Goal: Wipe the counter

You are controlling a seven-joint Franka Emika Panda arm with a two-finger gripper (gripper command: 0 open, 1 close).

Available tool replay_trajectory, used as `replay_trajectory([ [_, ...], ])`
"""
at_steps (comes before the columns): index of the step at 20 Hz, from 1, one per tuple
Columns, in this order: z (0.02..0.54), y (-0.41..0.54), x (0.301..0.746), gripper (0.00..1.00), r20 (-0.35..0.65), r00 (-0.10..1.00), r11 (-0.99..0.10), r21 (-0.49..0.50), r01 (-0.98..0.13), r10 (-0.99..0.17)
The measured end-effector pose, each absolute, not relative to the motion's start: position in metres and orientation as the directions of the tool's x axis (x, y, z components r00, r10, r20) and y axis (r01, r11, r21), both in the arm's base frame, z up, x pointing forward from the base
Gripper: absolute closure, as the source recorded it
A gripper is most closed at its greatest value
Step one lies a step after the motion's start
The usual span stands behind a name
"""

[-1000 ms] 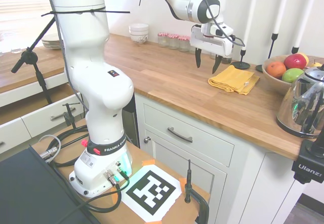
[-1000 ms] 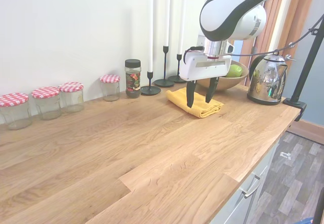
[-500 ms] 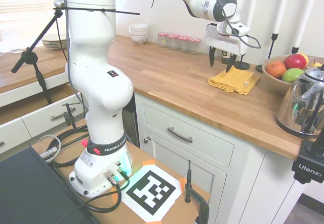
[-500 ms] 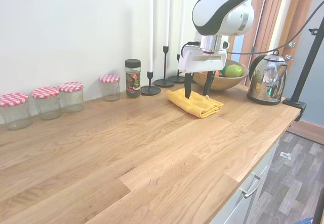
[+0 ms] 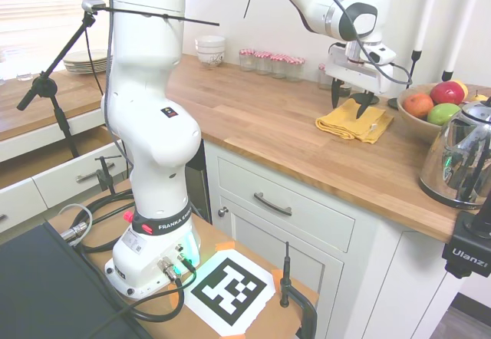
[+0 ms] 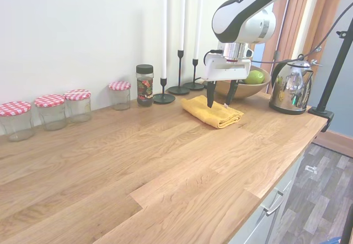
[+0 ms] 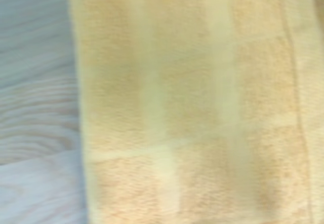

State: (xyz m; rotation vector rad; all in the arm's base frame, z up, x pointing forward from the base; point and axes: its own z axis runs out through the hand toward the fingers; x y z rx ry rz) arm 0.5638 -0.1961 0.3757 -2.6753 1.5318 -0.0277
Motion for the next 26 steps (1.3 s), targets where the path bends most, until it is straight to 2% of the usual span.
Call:
replay_trajectory([
  [25, 0.338, -0.21, 0.562, 0.0, -0.054, 0.495, -0.494, -0.033, -0.869, -0.867],
  [26, 0.337, -0.21, 0.562, 1.0, -0.054, 0.495, -0.494, -0.033, -0.869, -0.867],
])
